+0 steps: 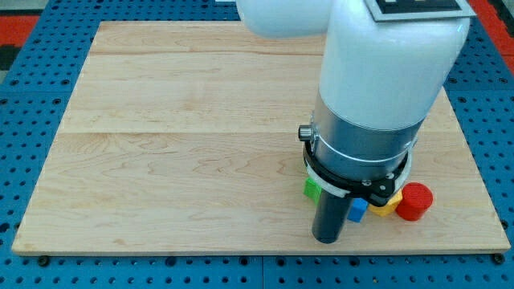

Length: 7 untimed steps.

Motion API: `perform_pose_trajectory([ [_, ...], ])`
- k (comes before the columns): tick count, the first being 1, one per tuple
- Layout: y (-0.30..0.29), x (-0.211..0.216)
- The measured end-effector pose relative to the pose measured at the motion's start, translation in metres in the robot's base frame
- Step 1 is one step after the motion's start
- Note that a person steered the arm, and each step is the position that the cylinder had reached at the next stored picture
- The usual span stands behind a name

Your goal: Slide the group of blocks up a bit

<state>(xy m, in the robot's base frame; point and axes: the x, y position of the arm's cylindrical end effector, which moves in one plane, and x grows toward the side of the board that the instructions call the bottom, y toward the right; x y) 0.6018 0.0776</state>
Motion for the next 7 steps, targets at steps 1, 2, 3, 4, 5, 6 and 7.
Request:
perform_pose_trajectory([
  [1, 0.013, 0.002],
  [2, 0.042, 0.012],
  [3, 0.064, 0.013],
  [4, 0.095, 0.013],
  [5, 0.115, 0.012],
  [6, 0.113, -0.010],
  [7, 0.112, -0.016],
])
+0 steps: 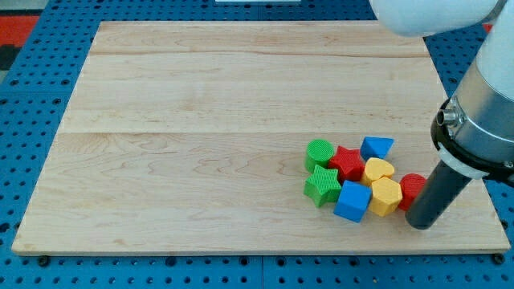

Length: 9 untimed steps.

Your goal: Slide the group of blocks up a bit

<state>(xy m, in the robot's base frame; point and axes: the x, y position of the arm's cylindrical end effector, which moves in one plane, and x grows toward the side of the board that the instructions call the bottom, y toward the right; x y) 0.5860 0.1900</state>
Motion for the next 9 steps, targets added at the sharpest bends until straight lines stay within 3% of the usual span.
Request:
perform_pose_trajectory([
  [2, -0.052, -0.017],
  [5, -0.044, -0.024],
  [9, -0.114, -0.021],
])
